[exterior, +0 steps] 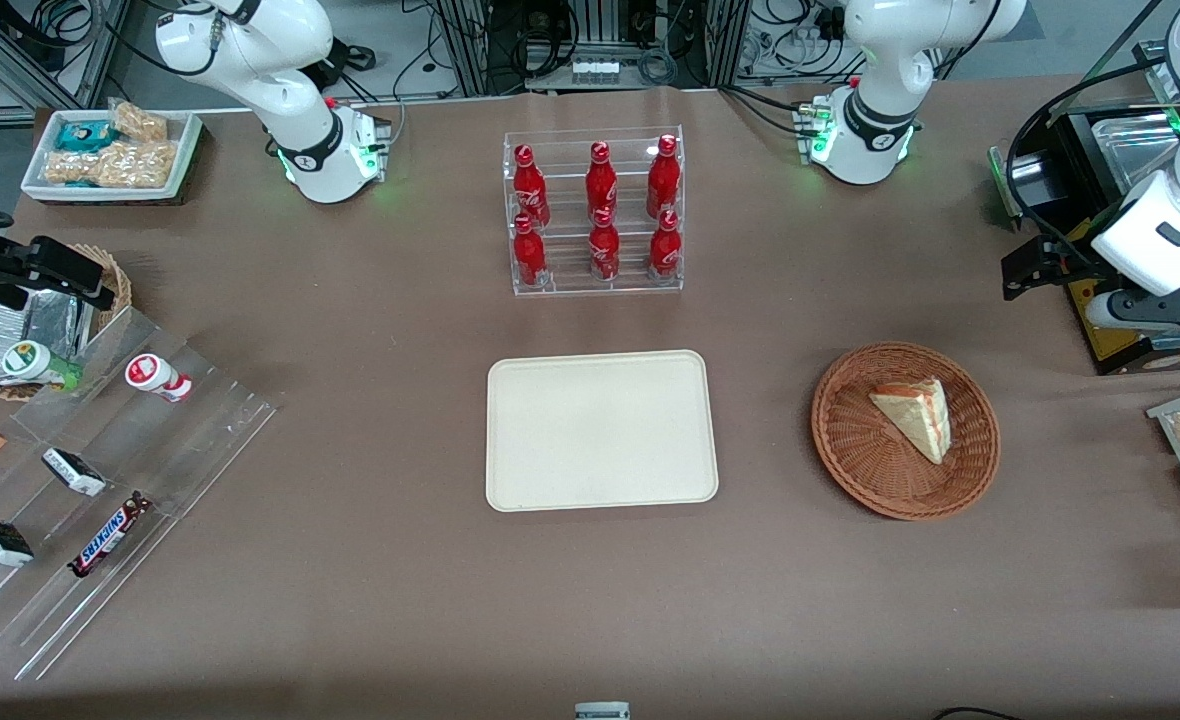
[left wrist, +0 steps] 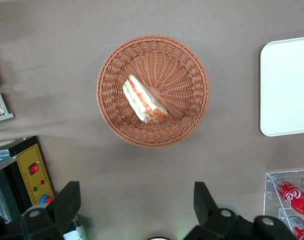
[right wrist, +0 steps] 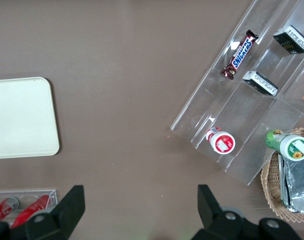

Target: Place sandwich from basket to tray

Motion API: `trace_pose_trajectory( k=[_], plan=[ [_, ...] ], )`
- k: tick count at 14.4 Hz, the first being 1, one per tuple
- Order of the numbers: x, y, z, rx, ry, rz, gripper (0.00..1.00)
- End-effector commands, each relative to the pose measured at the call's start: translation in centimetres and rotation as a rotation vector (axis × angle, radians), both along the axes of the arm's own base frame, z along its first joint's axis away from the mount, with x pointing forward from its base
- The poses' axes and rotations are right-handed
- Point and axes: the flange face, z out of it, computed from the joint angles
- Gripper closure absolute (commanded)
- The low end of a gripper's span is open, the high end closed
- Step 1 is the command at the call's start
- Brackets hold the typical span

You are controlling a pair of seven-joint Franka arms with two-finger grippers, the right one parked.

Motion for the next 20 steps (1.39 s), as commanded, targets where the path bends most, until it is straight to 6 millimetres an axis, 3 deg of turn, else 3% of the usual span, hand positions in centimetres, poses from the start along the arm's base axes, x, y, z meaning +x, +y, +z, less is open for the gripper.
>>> trace_pose_trajectory(
  k=[1,8,12,13,20],
  plan=[
    [-0.7,-0.2,0.4,-0.009,0.001,-0.014,0.00],
    [-0.8,0.0,-0.2,-0.004,0.023,-0.014,0.00],
    [-0.6,1.0,-3.0,-0.001,0.095,0.005,0.00],
    [-0.4,2.1,-4.5,-0.001,0.121,0.025,0.00],
    [-0.6,2.5,-16.4,0.005,0.093,0.038,0.00]
  ],
)
